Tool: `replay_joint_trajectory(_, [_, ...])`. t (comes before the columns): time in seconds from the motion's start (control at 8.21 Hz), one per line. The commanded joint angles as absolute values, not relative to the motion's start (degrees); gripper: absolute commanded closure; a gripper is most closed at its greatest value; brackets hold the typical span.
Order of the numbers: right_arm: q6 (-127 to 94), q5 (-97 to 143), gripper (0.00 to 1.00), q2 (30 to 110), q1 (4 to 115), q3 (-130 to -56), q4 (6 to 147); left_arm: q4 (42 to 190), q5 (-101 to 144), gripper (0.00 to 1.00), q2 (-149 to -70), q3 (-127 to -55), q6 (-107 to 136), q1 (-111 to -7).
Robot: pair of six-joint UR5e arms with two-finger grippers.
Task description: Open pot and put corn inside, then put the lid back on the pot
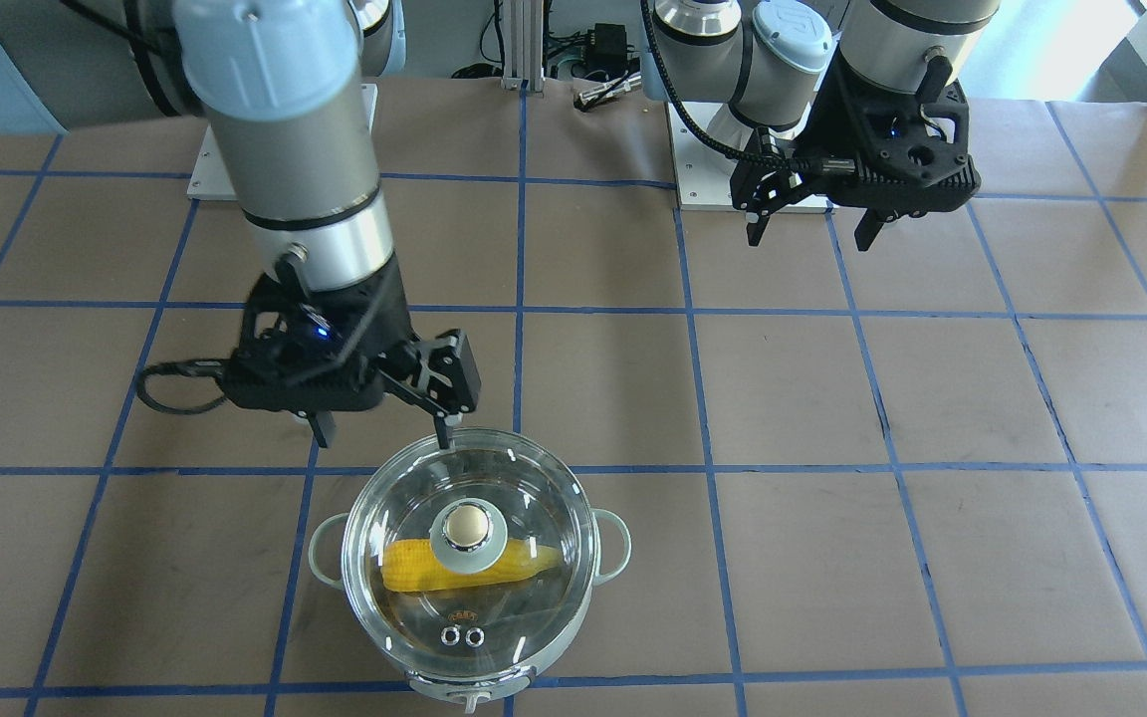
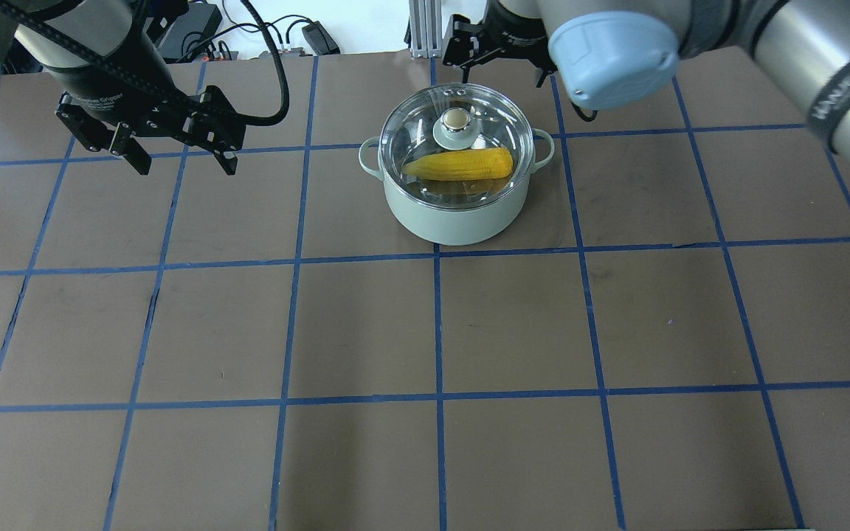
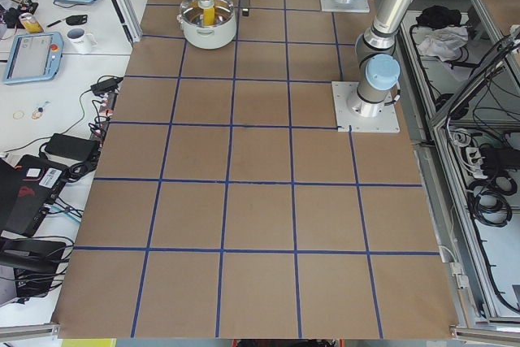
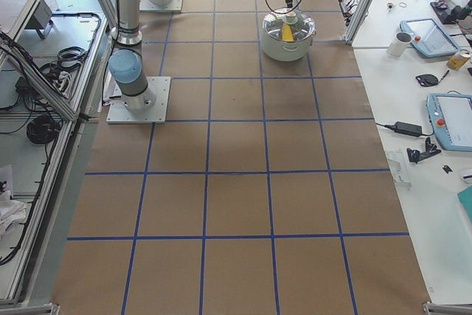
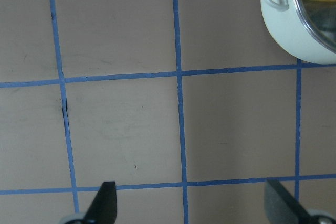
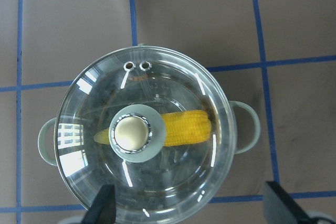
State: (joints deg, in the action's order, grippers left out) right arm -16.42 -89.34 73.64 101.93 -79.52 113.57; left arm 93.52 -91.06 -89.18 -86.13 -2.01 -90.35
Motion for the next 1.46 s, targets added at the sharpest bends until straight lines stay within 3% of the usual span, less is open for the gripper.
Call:
replay_joint_trajectory(0.0, [-8.6, -86.7, 0.0, 86.4, 95.1, -82.9, 99.4, 93.5, -91.0, 0.0, -89.1, -86.1, -0.8, -90.4])
replay_joint_trajectory(0.37, [-8.6, -93.1, 0.0, 90.4, 94.8, -83.0, 92.3, 93.5, -91.1, 0.0, -88.9, -86.1, -0.8, -90.4])
replay_joint_trajectory(1.34, [-8.5, -92.9, 0.0, 90.6, 94.7, -83.4, 92.3, 93.4, -90.7, 0.0, -88.9, -86.1, -0.8, -90.4])
